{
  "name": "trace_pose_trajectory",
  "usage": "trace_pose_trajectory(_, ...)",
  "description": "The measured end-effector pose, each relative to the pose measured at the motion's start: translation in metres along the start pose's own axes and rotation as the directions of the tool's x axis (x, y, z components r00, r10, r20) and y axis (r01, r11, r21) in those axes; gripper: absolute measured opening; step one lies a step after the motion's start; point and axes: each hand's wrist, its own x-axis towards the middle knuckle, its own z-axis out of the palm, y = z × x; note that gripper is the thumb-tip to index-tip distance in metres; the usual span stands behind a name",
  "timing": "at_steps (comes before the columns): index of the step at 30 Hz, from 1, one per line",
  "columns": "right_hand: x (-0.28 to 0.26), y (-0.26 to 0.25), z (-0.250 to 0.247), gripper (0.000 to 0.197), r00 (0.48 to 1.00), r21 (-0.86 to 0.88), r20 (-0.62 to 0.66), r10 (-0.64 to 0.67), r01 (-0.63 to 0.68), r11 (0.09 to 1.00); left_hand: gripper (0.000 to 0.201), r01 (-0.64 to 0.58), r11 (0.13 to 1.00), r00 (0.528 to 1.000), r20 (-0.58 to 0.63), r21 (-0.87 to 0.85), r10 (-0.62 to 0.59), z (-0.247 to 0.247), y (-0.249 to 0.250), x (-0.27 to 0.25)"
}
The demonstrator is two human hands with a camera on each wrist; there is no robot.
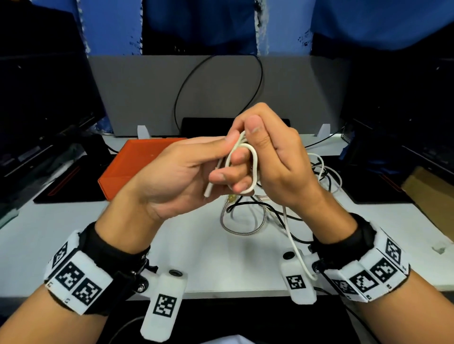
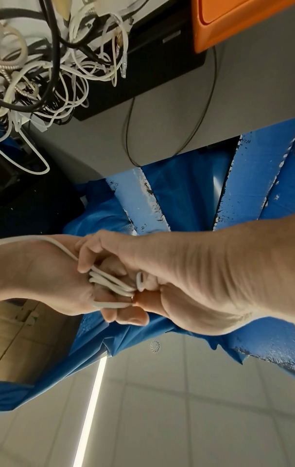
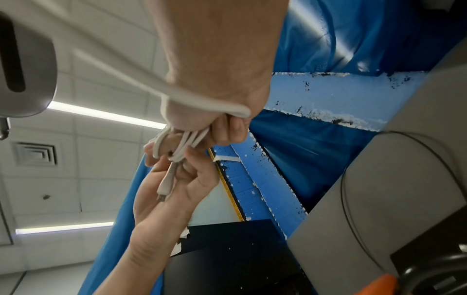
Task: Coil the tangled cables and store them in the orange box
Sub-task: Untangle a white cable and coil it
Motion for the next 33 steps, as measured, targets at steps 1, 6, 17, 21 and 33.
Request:
trace_pose_trajectory(1, 0.001, 0.001, 0.0, 0.031, 1.0, 0.018, 0.003, 0.025, -0.025, 1.0, 0.035, 0.0, 1.0, 1.0, -0.006, -0.029, 0.0, 0.001, 0.0, 0.0)
trace_pose_trajectory(6, 0.005, 0.012, 0.002, 0.032, 0.992, 0.048, 0.005, 0.126, -0.126, 0.991, 0.03, -0.012, 1.0, 0.982, -0.19, -0.013, 0.009, 0.008, -0.002, 0.006)
trace_pose_trajectory(17, 0.005, -0.006, 0.004, 0.019, 0.991, -0.04, 0.049, 0.122, -0.12, 0.992, 0.037, -0.094, 0.983, 0.971, -0.205, 0.156, 0.125, -0.001, 0.0, 0.004)
trace_pose_trajectory(21, 0.0, -0.018, 0.006, 0.015, 0.992, 0.199, 0.119, 0.052, -0.075, 0.977, 0.043, -0.103, 0.979, 0.991, -0.061, 0.176, 0.116, -0.003, 0.007, -0.006)
trace_pose_trajectory(33, 0.011, 0.015, 0.002, 0.042, 0.93, 0.026, 0.211, 0.303, -0.315, 0.949, 0.034, -0.367, 0.918, 0.865, -0.418, -0.15, 0.277, -0.016, 0.013, 0.005)
